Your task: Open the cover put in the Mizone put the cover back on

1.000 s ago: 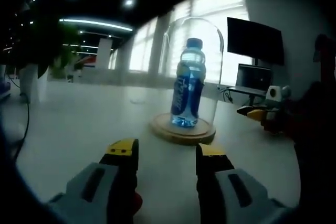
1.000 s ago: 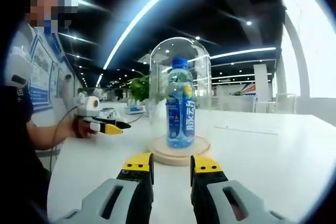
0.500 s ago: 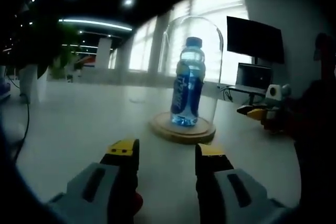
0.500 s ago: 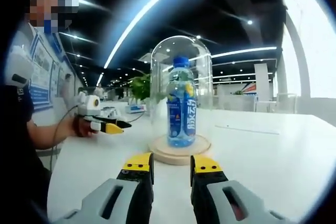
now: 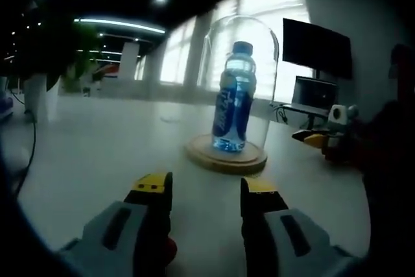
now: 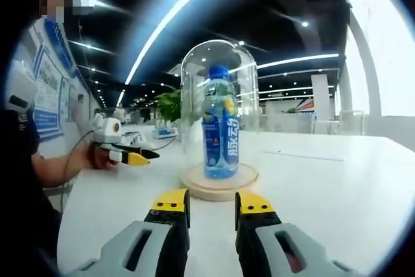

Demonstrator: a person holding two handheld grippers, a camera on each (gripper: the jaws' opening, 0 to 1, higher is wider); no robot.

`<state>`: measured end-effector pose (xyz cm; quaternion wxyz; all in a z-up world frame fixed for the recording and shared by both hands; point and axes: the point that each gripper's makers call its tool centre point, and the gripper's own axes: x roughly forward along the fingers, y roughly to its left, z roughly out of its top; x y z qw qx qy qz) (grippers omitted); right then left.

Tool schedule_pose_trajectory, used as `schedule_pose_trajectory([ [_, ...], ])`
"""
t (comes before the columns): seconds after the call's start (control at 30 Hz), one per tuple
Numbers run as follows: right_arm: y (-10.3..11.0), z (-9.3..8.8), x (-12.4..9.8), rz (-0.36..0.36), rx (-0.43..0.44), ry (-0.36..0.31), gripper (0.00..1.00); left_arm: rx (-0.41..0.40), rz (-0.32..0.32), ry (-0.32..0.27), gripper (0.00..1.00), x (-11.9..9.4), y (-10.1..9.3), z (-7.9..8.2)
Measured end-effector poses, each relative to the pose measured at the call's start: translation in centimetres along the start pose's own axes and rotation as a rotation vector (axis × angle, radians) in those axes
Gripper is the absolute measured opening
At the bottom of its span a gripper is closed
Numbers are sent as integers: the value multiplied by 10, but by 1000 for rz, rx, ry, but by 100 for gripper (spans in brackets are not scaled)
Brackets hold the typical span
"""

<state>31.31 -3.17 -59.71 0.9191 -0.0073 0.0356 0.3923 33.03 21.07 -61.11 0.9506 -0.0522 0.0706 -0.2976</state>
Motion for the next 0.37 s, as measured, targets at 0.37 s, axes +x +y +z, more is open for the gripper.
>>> schedule_pose_trajectory([
  [0.37, -1, 1, 0, 0, 2, -5, 21, 10, -5, 6, 35, 0, -1, -1],
])
